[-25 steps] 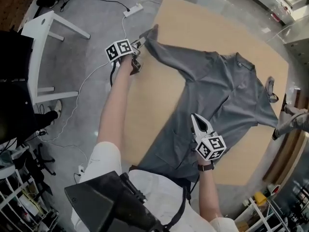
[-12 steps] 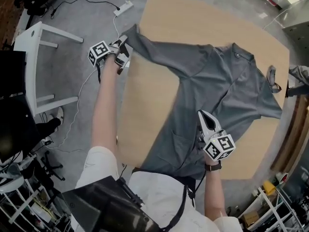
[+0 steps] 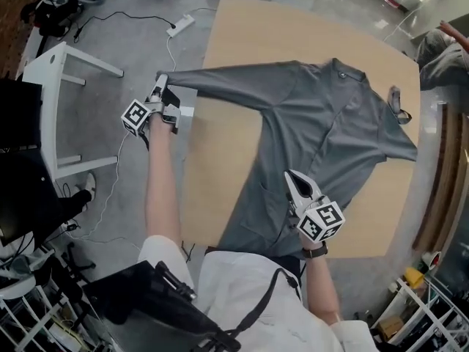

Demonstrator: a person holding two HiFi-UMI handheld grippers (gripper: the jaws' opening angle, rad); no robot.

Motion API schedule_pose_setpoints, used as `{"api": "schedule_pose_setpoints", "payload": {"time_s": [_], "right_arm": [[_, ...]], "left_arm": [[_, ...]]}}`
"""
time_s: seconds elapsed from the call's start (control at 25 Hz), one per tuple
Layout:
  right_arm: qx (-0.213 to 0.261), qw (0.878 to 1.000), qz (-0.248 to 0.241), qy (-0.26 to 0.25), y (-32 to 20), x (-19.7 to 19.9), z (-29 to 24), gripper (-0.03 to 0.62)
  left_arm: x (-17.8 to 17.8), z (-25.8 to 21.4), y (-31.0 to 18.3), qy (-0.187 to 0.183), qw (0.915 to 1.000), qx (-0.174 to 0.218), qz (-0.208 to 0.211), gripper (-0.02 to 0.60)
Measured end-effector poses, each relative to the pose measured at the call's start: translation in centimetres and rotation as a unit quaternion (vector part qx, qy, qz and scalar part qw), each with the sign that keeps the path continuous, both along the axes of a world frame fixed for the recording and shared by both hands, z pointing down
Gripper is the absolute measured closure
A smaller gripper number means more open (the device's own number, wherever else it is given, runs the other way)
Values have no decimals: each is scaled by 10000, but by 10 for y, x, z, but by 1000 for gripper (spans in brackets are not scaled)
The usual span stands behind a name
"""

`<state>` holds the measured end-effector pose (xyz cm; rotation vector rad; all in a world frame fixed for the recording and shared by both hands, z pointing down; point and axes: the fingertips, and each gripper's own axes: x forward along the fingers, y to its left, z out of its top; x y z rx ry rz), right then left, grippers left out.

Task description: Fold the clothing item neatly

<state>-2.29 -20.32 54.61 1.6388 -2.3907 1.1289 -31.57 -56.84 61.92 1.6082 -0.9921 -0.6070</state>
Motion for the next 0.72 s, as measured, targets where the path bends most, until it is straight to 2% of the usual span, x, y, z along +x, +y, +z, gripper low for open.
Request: {"api": "schedule_pose_setpoints", "payload": {"time_s": [0.12,0.2,0.28,0.36,0.48,0.56,0.64,0.68,0.72], "right_arm": [[115,9999,-8,30,9,-3,-9,594],[165,9998,119,23,15,3,-14,594],[199,9993,323,16,21,15,-19,594],[246,9982,548,39,26,32,-25,594],[324,9953,905,122,35,63,-32,594],[368,9921,1191,169,43,85,-37,594],[401,9880,1473,226,54,108,-42,594],[406,9859,1598,269,59,120,-42,594],[402,9838,1721,312,65,131,-42,594]], "left_arm": [[14,-32,4,-88,9992,347,163,543],[39,-70,5,-113,9957,786,467,543],[82,-114,12,-44,9862,1333,979,543],[135,-155,27,101,9704,1800,1605,543],[222,-197,65,318,9407,2177,2581,543],[276,-211,99,260,9157,2367,3238,543],[323,-212,138,-157,8829,2616,3896,543],[346,-207,159,-435,8625,2749,4227,543],[367,-198,184,-736,8386,2877,4567,543]]}}
